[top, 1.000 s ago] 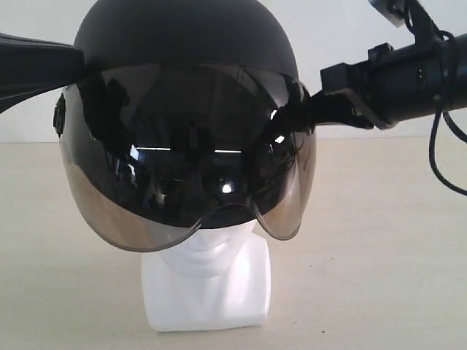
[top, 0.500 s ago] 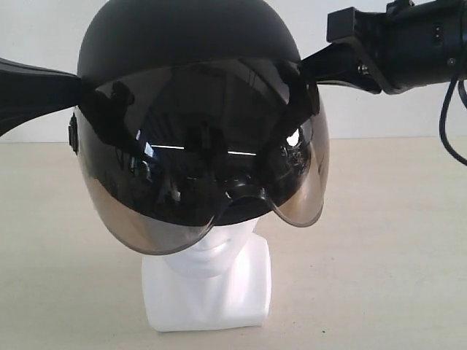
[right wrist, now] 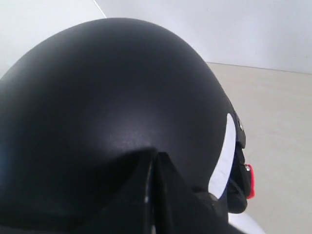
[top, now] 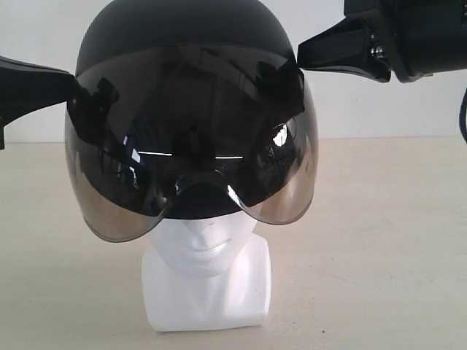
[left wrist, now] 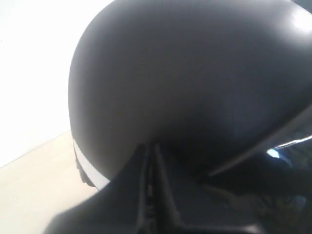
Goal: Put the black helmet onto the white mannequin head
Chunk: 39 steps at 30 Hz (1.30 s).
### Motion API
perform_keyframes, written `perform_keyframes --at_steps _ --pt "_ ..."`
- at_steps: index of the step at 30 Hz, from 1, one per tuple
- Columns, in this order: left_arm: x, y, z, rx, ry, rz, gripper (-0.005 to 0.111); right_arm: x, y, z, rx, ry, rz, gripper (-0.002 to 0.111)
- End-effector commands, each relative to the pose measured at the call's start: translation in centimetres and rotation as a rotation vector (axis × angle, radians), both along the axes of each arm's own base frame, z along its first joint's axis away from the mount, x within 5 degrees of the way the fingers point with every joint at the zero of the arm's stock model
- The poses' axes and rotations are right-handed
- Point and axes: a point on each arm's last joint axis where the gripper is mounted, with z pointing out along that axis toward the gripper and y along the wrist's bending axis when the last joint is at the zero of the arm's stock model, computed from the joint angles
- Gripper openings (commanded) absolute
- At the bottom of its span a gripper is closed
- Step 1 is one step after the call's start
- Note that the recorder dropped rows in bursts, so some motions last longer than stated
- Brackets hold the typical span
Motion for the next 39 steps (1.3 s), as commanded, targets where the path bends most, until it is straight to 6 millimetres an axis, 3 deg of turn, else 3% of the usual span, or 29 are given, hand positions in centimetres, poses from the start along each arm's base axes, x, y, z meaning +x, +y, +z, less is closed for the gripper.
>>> perform_keyframes --at_steps 1,11,21,39 --pt "-0.3 -0.8 0.3 -0.017 0.013 -0.100 0.004 -4.1 1.9 -0.7 0.008 0.148 0.425 0.000" --pt "-2.2 -0.7 1.8 -0.030 -0.051 -0.118 0.004 -4.1 1.8 -0.7 0.002 0.145 0.426 0.000" --pt "-2.4 -0.8 1.9 -0.031 -0.056 -0.127 0.004 -4.4 1.2 0.8 -0.073 0.054 0.347 0.000" --pt "-2.5 -0.8 2.1 -0.035 -0.060 -0.129 0.004 -3.1 0.5 8.2 -0.121 -0.265 0.172 0.000"
